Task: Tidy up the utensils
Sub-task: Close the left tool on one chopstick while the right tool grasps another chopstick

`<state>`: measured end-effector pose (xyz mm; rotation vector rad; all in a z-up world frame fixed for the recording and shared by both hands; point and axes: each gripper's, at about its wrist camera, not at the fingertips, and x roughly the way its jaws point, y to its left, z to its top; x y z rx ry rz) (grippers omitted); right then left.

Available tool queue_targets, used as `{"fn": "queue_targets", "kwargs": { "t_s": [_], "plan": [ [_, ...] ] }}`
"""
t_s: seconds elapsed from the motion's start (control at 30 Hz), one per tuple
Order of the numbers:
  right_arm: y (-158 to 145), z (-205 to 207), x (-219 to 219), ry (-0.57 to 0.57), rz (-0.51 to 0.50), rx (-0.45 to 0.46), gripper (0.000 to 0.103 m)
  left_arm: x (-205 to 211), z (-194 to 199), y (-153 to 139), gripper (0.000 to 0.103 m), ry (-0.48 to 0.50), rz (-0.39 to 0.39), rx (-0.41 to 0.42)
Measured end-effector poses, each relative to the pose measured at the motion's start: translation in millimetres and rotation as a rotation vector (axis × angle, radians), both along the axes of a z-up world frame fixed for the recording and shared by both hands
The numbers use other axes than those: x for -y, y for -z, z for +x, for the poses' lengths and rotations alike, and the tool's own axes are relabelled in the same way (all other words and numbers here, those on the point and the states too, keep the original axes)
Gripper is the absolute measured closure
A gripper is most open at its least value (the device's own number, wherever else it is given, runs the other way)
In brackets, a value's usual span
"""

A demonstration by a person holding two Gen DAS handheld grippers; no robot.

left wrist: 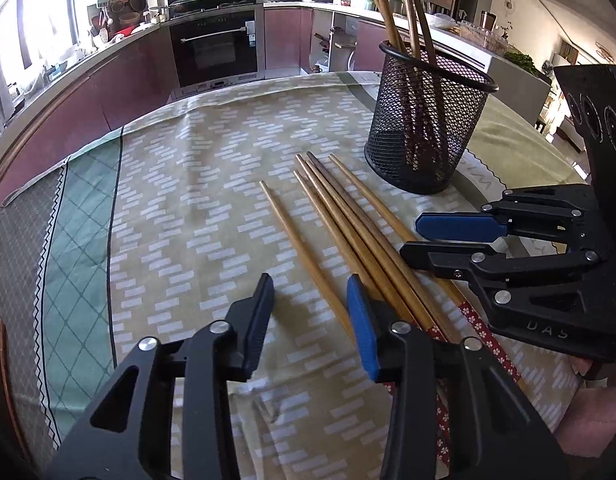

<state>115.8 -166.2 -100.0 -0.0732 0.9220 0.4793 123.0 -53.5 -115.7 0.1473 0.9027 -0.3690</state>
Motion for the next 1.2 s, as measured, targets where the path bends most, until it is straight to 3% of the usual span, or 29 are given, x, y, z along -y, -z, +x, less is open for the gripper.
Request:
{"fn": "queue_targets", "kwargs": {
  "t_s": [0.07, 0.33, 0.6, 0.87, 1.2],
  "plan": [
    [0.5, 2.0, 2.5, 0.012, 0.016, -0.007, 0.090, 1.4, 2.2, -0.1, 0.076, -0.005, 0.003, 0.003],
    [1.5, 1.9, 18.4, 0.046, 0.084, -0.032, 0.097, -5.6, 4.1, -0.7, 0.095, -0.062, -0.043, 0.002],
    [-10.3, -9.9, 25.9, -0.001, 0.130, -0.004, 0.097, -14.0, -8.3, -8.3, 0.095, -0.052, -0.088, 0.014],
    [-3.9, -6.7, 12.9, -0.055, 0.083, -0.036, 0.097, -1.9, -13.4, -0.5, 0.095, 0.022, -0.052, -0.012],
    [-0.8, 2.3, 8.6, -0.053, 0.070, -0.041, 0.095, 2.7, -2.0, 0.9, 0.091, 0.030, -0.049, -0.024]
  ]
}}
